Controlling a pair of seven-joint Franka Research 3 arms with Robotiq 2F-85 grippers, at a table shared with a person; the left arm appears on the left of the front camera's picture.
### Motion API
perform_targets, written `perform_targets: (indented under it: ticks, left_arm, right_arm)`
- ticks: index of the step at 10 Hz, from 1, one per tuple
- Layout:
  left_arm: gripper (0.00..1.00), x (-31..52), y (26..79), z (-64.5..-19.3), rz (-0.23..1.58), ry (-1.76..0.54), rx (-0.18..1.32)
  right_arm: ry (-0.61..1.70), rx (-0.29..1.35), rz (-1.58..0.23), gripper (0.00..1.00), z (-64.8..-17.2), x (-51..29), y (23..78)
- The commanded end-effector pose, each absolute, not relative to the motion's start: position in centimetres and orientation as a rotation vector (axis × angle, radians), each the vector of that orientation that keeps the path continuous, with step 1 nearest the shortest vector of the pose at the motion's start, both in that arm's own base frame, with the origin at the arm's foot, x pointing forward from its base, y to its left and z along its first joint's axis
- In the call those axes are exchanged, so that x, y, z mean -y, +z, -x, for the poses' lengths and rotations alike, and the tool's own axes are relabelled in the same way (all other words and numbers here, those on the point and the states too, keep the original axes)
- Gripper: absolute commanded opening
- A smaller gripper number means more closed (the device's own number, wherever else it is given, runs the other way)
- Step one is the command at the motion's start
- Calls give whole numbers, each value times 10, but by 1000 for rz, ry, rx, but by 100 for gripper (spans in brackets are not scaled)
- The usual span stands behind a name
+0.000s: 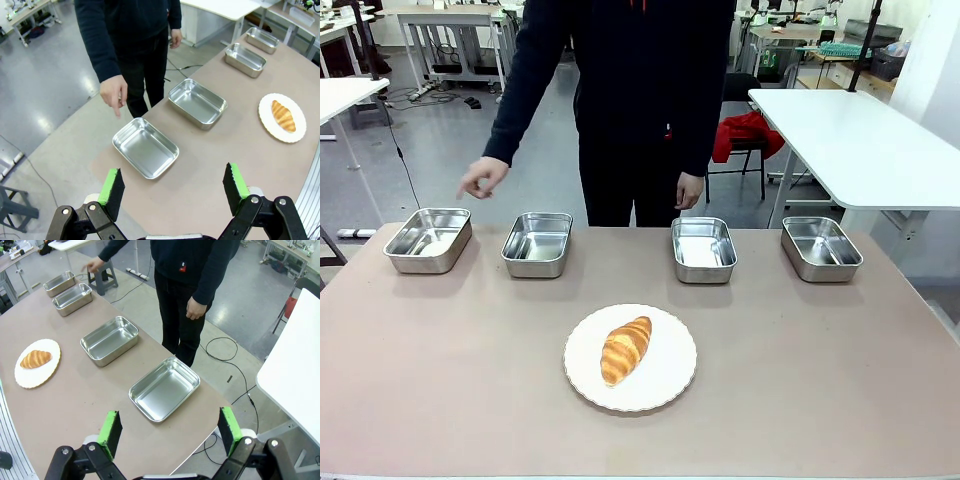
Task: Place the bread in the container.
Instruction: Place the Butter Roll into the Airtight Container indicated by the human.
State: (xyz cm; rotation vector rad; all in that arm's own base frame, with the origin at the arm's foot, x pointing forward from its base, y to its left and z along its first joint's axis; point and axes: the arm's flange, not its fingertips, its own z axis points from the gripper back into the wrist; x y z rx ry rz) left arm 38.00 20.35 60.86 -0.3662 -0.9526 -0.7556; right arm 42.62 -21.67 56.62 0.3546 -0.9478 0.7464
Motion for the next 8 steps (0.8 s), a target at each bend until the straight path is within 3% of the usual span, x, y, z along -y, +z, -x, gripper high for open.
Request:
perform_targets:
  ticks: [1,8]
  left_arm:
    - [100,-205,608,-379,368,-771,955]
    - [100,-205,608,-379,368,-771,955]
  right_arm:
    - [749,954,-360,100,-426,216,567]
    - [749,954,-360,100,-426,216,567]
